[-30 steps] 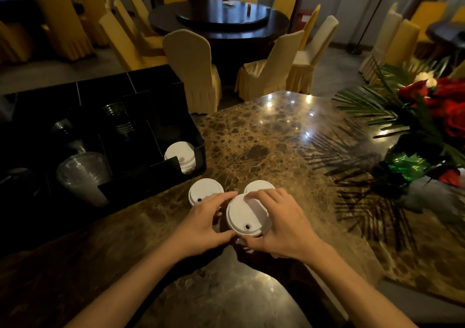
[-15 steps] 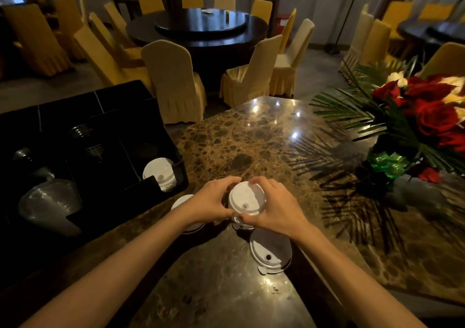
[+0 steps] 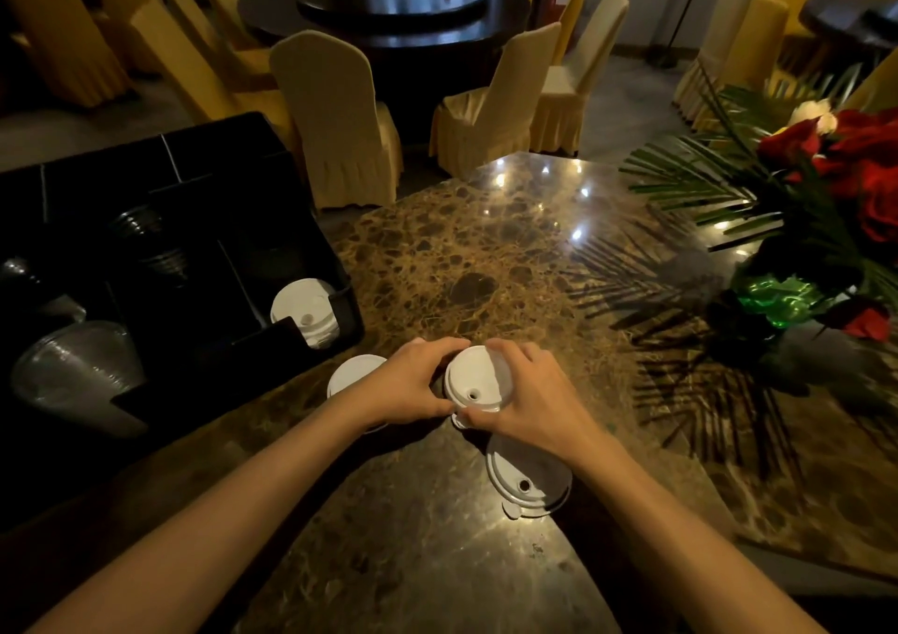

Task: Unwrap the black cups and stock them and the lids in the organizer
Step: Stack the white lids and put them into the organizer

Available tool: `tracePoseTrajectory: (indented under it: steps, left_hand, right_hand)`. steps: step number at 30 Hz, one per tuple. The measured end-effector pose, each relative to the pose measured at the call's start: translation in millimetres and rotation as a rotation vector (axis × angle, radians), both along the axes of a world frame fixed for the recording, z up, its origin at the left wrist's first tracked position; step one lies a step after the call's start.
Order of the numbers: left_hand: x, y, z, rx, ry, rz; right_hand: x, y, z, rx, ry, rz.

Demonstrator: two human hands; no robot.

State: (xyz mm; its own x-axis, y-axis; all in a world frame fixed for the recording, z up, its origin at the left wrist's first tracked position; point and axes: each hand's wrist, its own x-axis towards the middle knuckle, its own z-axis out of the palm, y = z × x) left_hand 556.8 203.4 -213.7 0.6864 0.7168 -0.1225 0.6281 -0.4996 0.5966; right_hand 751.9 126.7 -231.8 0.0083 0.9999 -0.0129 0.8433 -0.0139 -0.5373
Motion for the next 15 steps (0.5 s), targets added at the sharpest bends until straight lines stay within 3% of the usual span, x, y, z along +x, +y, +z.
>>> tracePoseTrajectory:
  steps: [9,15]
  left_hand:
    - [-2,-9,22,-0.031,-0.155,-0.009]
    - [12,-25,42,-0.002,-0.234,-0.115]
  right_hand:
    - [-1,-16,21,0.124,0.067,-0.032]
    - [17,-44,44,0.169,0.006,-0.053]
